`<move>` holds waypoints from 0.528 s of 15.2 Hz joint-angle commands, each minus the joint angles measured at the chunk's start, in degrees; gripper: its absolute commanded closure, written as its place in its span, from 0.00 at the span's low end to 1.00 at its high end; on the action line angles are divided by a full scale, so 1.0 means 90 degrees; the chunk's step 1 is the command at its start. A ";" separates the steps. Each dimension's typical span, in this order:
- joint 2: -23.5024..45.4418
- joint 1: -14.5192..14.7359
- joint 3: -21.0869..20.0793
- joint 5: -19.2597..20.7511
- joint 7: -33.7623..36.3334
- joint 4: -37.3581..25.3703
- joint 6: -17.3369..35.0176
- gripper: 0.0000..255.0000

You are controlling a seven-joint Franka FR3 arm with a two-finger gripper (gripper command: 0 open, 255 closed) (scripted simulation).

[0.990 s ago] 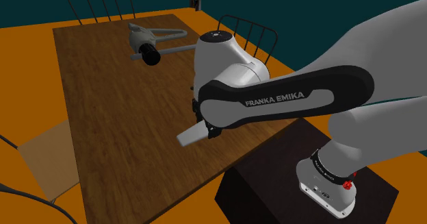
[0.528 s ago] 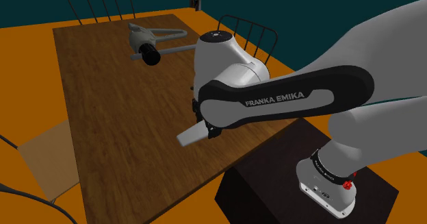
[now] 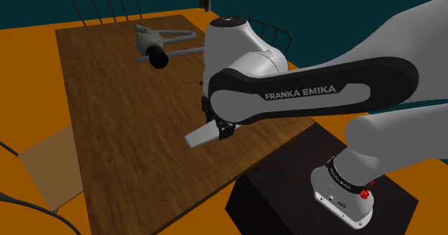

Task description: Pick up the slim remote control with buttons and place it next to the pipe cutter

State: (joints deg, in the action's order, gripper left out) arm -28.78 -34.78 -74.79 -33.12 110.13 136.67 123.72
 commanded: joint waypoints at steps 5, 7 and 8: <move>-0.0241 0.0350 0.0579 0.0064 -0.0017 -0.0229 -0.0569 1.00; -0.0310 0.0430 0.0739 0.0092 -0.0017 -0.0323 -0.0755 1.00; -0.0342 0.0466 0.0815 0.0107 -0.0016 -0.0371 -0.0846 1.00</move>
State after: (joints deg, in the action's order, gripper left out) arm -31.43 -31.09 -68.39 -32.29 109.98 133.81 117.16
